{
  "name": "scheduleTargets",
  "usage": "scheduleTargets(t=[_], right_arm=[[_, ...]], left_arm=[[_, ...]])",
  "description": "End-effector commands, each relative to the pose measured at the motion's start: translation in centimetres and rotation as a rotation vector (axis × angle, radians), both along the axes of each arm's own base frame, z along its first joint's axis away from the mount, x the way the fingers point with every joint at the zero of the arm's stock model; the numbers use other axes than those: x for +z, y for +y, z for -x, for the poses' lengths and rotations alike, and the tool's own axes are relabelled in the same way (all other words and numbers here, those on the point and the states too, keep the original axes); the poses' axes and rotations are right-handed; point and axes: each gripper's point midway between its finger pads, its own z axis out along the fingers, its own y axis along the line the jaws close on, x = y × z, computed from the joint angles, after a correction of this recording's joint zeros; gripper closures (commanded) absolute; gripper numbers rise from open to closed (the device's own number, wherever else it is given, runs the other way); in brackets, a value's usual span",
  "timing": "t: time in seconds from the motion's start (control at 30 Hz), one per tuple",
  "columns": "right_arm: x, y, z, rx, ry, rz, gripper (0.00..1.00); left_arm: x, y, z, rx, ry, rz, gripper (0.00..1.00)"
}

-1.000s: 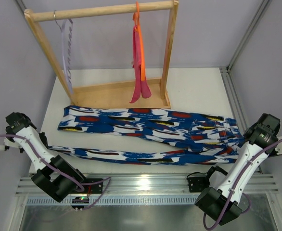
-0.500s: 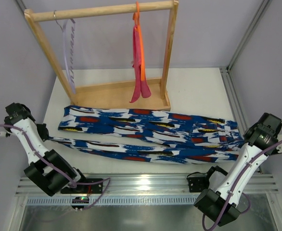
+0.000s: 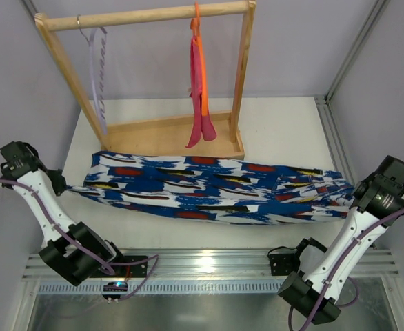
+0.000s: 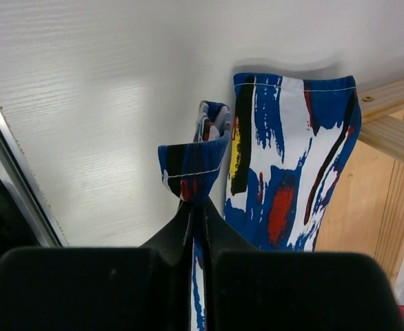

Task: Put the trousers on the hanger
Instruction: Fold the trousers

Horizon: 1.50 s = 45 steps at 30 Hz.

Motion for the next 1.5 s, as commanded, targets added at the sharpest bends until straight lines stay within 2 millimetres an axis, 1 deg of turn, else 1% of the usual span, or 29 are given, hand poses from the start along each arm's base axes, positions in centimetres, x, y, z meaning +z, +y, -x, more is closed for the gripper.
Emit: scheduleTargets(t=[0.0, 0.1, 0.13, 0.17, 0.23, 0.3, 0.33, 0.37, 0.43, 0.47, 0.5, 0.57, 0.6, 0.63, 0.67, 0.7, 0.73, 0.77, 0.8, 0.83, 0.87, 0.9, 0.93, 1.03, 1.2, 1.27, 1.3, 1.47], right_arm=[[3.3, -2.1, 3.4, -0.178, 0.040, 0.177, 0.97], [2.9, -1.9, 5.5, -0.238, 0.104, 0.202, 0.96], [2.2, -1.8, 5.9, -0.247, 0.120, 0.198, 0.96], [2.2, -1.6, 6.2, -0.254, 0.107, 0.212, 0.96], [1.5, -1.5, 6.3, -0.255, 0.106, 0.212, 0.96], [1.7, -1.8, 5.5, -0.231, 0.068, 0.231, 0.96], [1.2, -1.9, 4.7, -0.201, 0.048, 0.216, 0.96], [1.4, -2.5, 3.3, -0.171, 0.016, 0.228, 0.96], [0.8, -2.8, 1.2, -0.091, 0.006, 0.182, 0.96], [0.8, -3.1, 0.3, -0.072, -0.004, 0.177, 0.96], [0.1, -3.6, -0.8, -0.047, 0.009, 0.147, 0.96], [-0.2, -4.2, -2.4, -0.010, -0.006, 0.132, 0.96], [-0.9, -4.5, -3.1, 0.000, 0.006, 0.106, 0.96], [-1.1, -4.6, -3.6, 0.013, -0.002, 0.096, 0.96], [-1.4, -4.6, -4.8, 0.046, -0.032, 0.076, 0.96], [-1.7, -4.6, -5.4, 0.063, -0.044, 0.064, 0.96], [-2.5, -4.5, -6.2, 0.090, -0.050, 0.040, 0.96], [-2.6, -4.2, -7.7, 0.153, -0.098, 0.027, 0.96], [-3.4, -3.8, -8.5, 0.185, -0.117, 0.004, 0.96], [-3.7, -3.7, -9.0, 0.208, -0.129, -0.003, 0.96], [-3.7, -3.8, -9.6, 0.224, -0.150, 0.002, 0.96], [-4.3, -3.7, -9.7, 0.229, -0.149, -0.008, 0.96], [-4.4, -3.8, -9.7, 0.226, -0.147, -0.006, 0.96], [-4.2, -4.3, -9.9, 0.218, -0.140, 0.008, 0.96], [-4.6, -4.7, -10.1, 0.211, -0.123, -0.003, 0.96], [-4.5, -4.8, -9.9, 0.207, -0.114, 0.000, 0.96], [-4.3, -4.9, -9.8, 0.202, -0.113, 0.005, 0.96], [-3.7, -4.9, -9.8, 0.199, -0.113, 0.013, 0.96]], left_arm=[[1.2, 2.5, -0.4, 0.042, -0.034, -0.119, 1.00], [0.9, 2.3, -0.7, 0.014, -0.010, -0.110, 1.00], [0.7, 2.4, -0.5, 0.011, 0.017, -0.117, 1.00], [0.7, 2.6, -0.4, 0.009, 0.040, -0.124, 1.00], [1.5, 2.8, -1.0, -0.010, 0.051, -0.162, 1.00], [1.4, 3.0, -1.7, -0.024, 0.055, -0.175, 1.00], [1.2, 2.9, -2.2, -0.032, 0.041, -0.165, 1.00], [0.9, 2.6, -3.6, -0.067, 0.000, -0.132, 1.00], [0.6, 2.2, -5.1, -0.108, -0.036, -0.105, 1.00], [0.6, 1.9, -5.8, -0.131, -0.056, -0.092, 1.00], [0.5, 2.0, -6.5, -0.140, -0.065, -0.097, 1.00], [1.1, 2.1, -7.5, -0.158, -0.088, -0.118, 1.00], [1.0, 2.4, -8.0, -0.158, -0.087, -0.127, 1.00], [1.4, 2.5, -8.5, -0.158, -0.098, -0.133, 1.00], [1.4, 2.5, -9.0, -0.167, -0.105, -0.131, 1.00], [1.4, 2.5, -9.5, -0.179, -0.110, -0.124, 1.00], [0.6, 2.6, -9.9, -0.179, -0.090, -0.104, 1.00], [0.8, 2.5, -10.5, -0.188, -0.092, -0.103, 1.00], [0.5, 2.5, -10.6, -0.190, -0.080, -0.096, 1.00], [-0.4, 2.6, -10.6, -0.194, -0.044, -0.078, 1.00], [-0.3, 2.7, -10.5, -0.191, -0.028, -0.084, 1.00], [-0.6, 2.9, -10.4, -0.187, -0.011, -0.086, 1.00], [-0.8, 3.2, -9.9, -0.174, 0.020, -0.094, 1.00], [-1.0, 3.7, -9.2, -0.156, 0.054, -0.120, 1.00], [-1.5, 3.8, -8.0, -0.128, 0.100, -0.128, 1.00], [-1.5, 3.6, -7.4, -0.120, 0.131, -0.125, 1.00], [-1.2, 3.5, -7.3, -0.110, 0.126, -0.132, 1.00], [-0.1, 3.1, -7.1, -0.106, 0.112, -0.163, 1.00]])
